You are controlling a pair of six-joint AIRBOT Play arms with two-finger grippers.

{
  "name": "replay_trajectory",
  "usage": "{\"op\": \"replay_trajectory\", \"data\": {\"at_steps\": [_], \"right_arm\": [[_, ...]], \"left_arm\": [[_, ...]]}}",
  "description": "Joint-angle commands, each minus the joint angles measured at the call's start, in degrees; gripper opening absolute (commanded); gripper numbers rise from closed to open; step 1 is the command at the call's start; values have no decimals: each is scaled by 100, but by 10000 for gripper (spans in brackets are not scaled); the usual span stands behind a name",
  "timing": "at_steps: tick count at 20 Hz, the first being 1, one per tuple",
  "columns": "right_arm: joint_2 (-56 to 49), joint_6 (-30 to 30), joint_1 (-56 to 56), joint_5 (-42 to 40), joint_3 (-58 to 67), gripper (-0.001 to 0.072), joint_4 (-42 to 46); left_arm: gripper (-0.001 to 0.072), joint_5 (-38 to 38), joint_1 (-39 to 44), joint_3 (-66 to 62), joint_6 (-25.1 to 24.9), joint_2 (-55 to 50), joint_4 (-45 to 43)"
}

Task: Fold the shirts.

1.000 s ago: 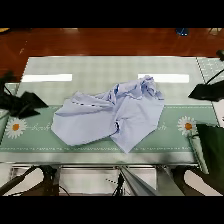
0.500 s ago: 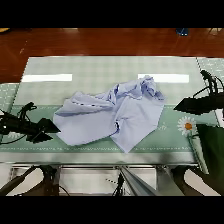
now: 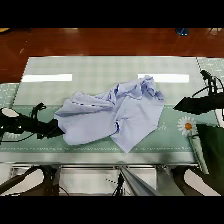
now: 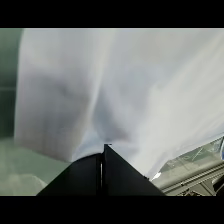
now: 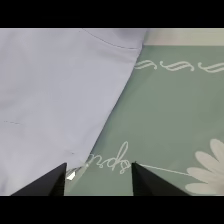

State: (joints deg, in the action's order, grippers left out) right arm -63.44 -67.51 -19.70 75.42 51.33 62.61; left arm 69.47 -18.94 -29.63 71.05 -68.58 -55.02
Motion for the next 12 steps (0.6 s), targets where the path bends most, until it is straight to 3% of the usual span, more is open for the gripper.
{"op": "replay_trajectory", "data": {"at_steps": [1, 6, 12], "right_arm": [[4, -90, -133, 59, -129, 498, 651], [4, 173, -341, -9, -1307, 498, -898], [4, -90, 763, -1655, -2212, 499, -1257]], "left_arm": [[25, -81, 151, 9, -234, -66, 170], [24, 109, 129, 9, -509, 68, 170], [24, 111, 133, -76, -763, 251, 256]]}}
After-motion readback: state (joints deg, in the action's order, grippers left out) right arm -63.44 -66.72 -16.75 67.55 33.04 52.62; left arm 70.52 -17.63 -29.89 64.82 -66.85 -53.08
